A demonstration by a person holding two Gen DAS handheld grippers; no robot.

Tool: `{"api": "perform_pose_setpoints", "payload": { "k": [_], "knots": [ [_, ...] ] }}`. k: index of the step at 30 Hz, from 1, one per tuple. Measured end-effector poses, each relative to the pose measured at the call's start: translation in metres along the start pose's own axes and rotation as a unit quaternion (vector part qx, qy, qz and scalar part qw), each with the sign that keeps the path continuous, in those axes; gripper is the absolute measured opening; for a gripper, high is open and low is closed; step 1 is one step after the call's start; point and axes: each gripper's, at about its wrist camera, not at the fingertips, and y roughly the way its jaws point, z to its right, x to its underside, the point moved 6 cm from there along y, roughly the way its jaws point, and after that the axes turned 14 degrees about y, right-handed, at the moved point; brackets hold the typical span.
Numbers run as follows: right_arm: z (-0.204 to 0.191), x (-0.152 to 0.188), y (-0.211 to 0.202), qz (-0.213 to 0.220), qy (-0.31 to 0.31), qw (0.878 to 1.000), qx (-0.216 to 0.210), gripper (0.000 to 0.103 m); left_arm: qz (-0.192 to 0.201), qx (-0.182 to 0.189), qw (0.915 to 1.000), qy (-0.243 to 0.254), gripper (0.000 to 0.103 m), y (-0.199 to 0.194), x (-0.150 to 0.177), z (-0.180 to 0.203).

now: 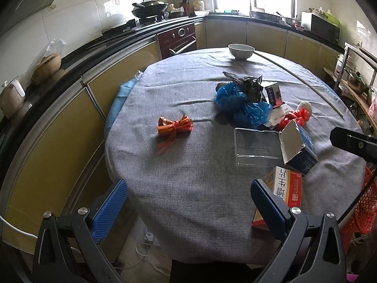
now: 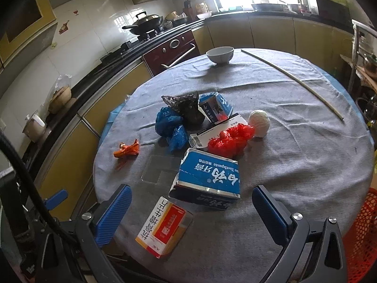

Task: Collect trash
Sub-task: 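Move the right gripper toward the blue toothpaste box, then grasp the blue toothpaste box with the right gripper while the left grasps the medicine box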

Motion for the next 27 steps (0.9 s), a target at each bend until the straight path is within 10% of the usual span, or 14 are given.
{"api": "perform_pose_setpoints", "payload": {
  "k": [14,27],
  "knots": [
    [0.021,-0.011,0.074,-0.084,0.123,0.989,-0.012,0.103,-0.023,0.144,0.9893,0.011,0.103,0.021,0.01,0.03],
    [0.05,-0.004,0.106,-0.125,0.185,0.974,-0.019,0.091,-0.048,0.176,0.9829,0.024,0.103,0.029,0.009,0.044]
  ]
}}
